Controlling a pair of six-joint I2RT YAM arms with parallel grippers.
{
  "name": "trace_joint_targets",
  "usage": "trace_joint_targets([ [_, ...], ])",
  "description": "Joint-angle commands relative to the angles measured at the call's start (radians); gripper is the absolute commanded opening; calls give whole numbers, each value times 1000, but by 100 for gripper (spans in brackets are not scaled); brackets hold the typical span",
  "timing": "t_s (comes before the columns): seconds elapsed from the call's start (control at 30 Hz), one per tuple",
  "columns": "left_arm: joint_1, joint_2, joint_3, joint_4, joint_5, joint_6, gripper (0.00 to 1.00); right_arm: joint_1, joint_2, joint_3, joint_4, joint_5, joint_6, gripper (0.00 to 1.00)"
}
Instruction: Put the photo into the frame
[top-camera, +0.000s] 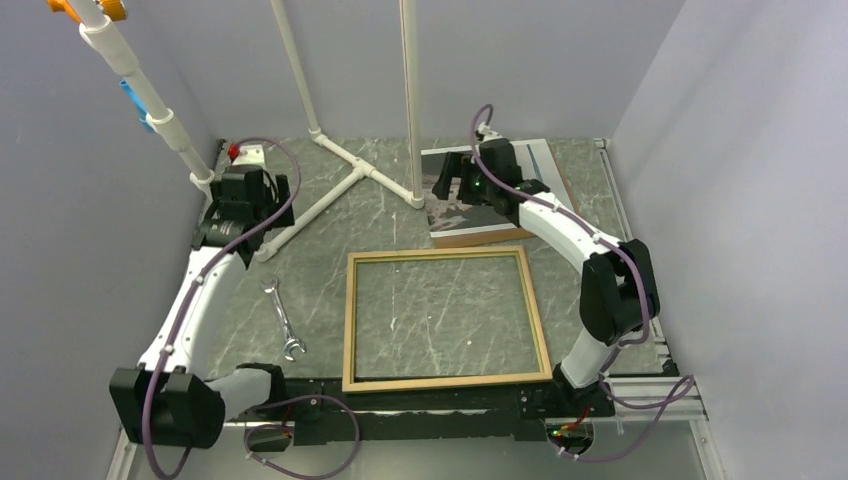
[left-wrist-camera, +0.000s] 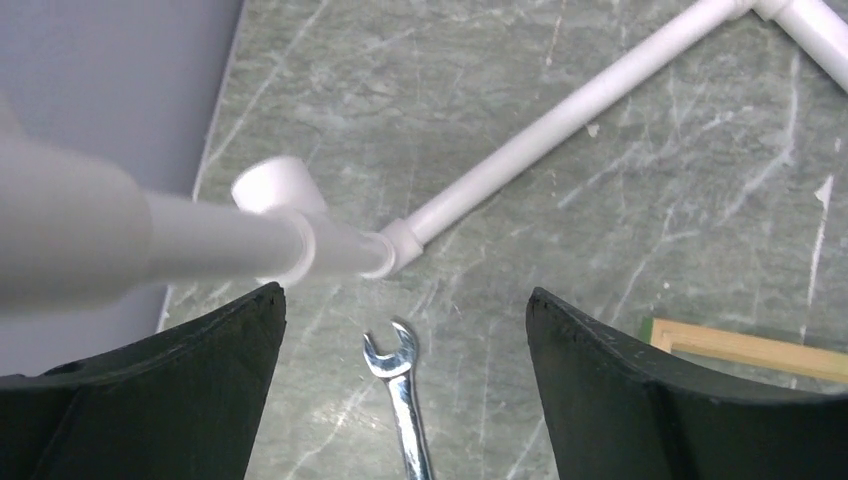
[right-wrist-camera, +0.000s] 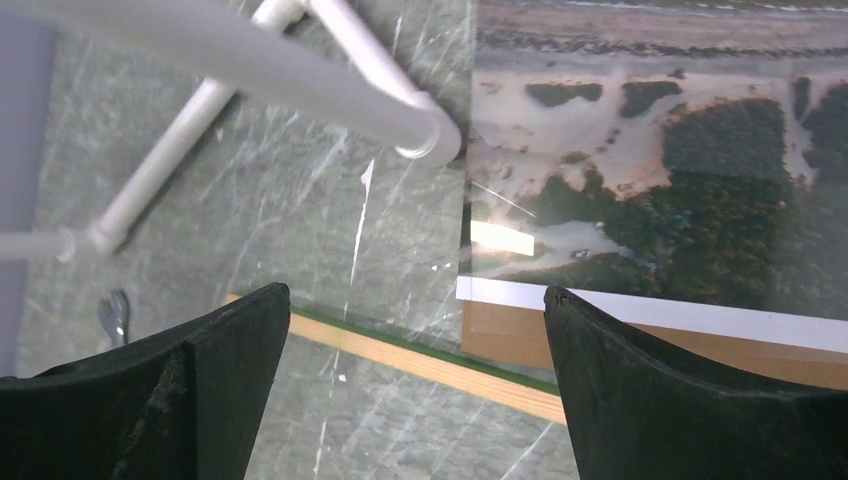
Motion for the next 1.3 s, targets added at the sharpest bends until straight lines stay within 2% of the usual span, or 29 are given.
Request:
trace_joint_targets([
  [0.0, 0, 102, 147, -20, -87, 25, 89, -45, -14, 11, 67, -63, 154, 100],
  [0.17, 2, 234, 280, -52, -186, 25, 70, -57, 45, 86, 14, 48, 212, 100],
  [0.33, 45, 296, 323, -41, -170, -1, 43, -55, 176, 221, -45, 65, 259, 100],
  [0.47, 100, 317, 327, -40, -123, -49, 29, -54, 239, 266, -57, 91, 325, 100],
  [0.7, 164, 346, 321, -45, -176, -95, 7, -20, 309, 337, -68, 206, 412, 100],
  [0.83, 167, 377, 336, -67, -211, -102, 0, -4, 355, 393, -88, 231, 439, 100],
  [0.93, 167, 400, 351, -103, -231, -110, 0, 3, 347, 389, -97, 236, 434, 100],
  [1.27, 169, 406, 325, -156, -253, -141, 0, 10, 65, 79, -37, 221, 354, 100],
])
